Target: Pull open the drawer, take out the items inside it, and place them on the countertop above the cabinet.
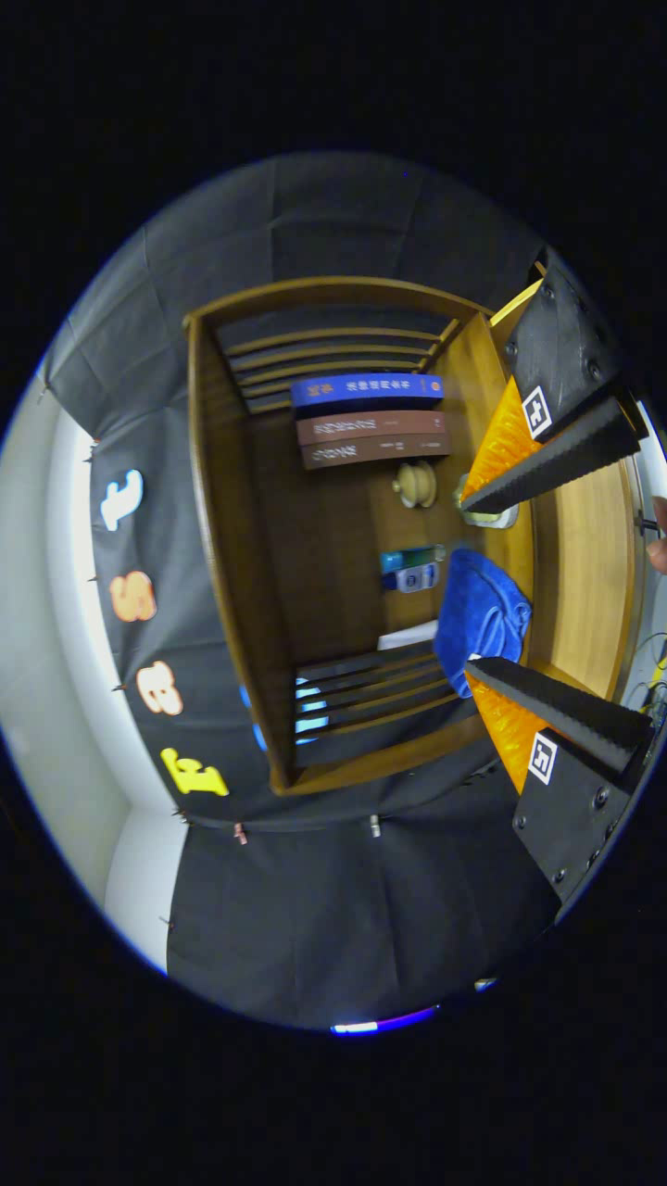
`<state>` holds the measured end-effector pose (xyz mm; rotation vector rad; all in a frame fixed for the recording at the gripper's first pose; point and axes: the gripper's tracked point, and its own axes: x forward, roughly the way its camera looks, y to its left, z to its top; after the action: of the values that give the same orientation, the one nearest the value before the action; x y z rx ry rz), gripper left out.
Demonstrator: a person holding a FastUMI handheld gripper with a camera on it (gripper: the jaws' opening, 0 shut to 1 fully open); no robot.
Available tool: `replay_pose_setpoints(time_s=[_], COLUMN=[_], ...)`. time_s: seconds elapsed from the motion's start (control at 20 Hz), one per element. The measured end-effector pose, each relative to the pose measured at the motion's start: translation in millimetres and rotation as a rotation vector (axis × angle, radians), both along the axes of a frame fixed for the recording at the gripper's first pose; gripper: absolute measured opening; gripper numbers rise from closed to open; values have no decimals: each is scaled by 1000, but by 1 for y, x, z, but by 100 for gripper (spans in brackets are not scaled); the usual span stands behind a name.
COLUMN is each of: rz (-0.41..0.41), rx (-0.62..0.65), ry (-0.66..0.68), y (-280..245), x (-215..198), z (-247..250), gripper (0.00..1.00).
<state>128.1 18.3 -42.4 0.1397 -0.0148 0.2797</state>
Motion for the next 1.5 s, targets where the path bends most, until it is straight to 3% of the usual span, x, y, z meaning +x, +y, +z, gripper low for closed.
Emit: replay_pose_setpoints(time_s=[0.15,0.45,0.7,1.0,1.5], rz=[-50,-130,-185,-183,-190], rx=[-79,-134,-145,-176,-192], ry=[-123,-111,-9,63,110], y=[-10,-20,-36,-34,-35], x=[-40,-75,-76,-65,-38], z=[-14,-102,-180,-244,-274], gripper=[98,99,99,99,99])
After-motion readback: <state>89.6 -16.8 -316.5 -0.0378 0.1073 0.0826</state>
